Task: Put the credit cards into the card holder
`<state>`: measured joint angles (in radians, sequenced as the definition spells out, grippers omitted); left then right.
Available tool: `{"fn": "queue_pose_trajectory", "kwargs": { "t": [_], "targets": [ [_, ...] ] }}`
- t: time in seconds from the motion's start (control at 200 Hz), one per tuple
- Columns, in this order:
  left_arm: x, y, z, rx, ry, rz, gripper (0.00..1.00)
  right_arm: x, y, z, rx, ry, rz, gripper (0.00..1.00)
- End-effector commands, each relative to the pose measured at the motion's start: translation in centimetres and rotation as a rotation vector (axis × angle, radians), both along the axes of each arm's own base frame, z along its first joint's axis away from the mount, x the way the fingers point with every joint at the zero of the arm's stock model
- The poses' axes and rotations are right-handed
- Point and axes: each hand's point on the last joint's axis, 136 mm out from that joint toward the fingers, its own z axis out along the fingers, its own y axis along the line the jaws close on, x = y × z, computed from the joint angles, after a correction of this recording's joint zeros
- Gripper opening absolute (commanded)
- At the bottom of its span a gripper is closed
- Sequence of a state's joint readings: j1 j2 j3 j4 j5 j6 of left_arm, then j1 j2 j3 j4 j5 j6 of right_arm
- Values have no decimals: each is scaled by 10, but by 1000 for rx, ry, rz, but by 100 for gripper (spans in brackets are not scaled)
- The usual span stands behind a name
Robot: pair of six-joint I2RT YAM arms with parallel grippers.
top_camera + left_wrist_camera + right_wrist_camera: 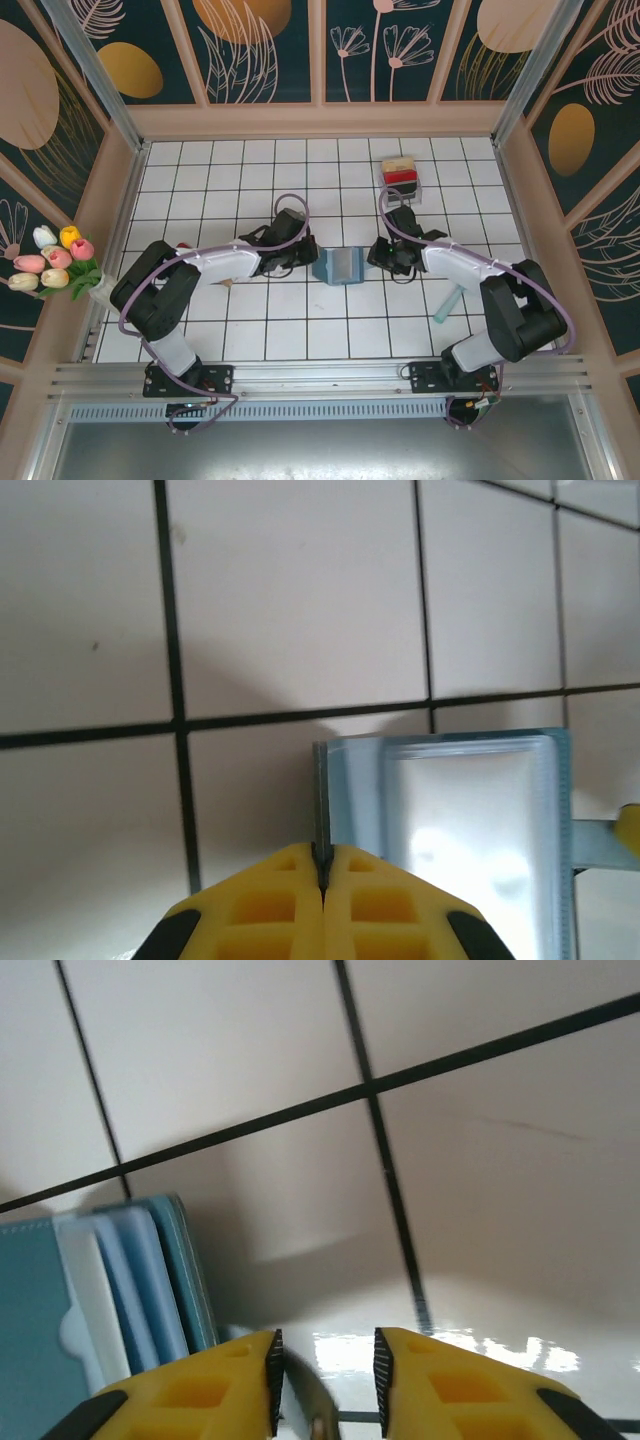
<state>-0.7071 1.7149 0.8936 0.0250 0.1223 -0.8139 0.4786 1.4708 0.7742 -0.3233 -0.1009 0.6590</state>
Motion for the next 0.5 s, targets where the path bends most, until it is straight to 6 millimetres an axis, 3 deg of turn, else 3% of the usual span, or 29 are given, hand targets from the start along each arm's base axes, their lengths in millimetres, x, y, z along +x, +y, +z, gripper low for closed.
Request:
{"fn": "queue_pose_trajectory", "kwargs": {
  "t": [0.0,0.12,0.325,0.425,0.495],
  "targets": [
    [-10,5,-1,9,20,-13,0,16,-2,38,-16,-102,-13,41],
    [-8,2,1,-5,15,-14,0,23,11,73,67,-199,7,54],
    [-8,-2,2,-23,17,-19,0,23,46,113,201,-292,88,55],
    [-7,-3,4,-31,14,-19,0,14,75,114,263,-286,187,48],
    [-6,-3,4,-33,12,-16,0,13,81,93,251,-218,187,35]
  ]
}}
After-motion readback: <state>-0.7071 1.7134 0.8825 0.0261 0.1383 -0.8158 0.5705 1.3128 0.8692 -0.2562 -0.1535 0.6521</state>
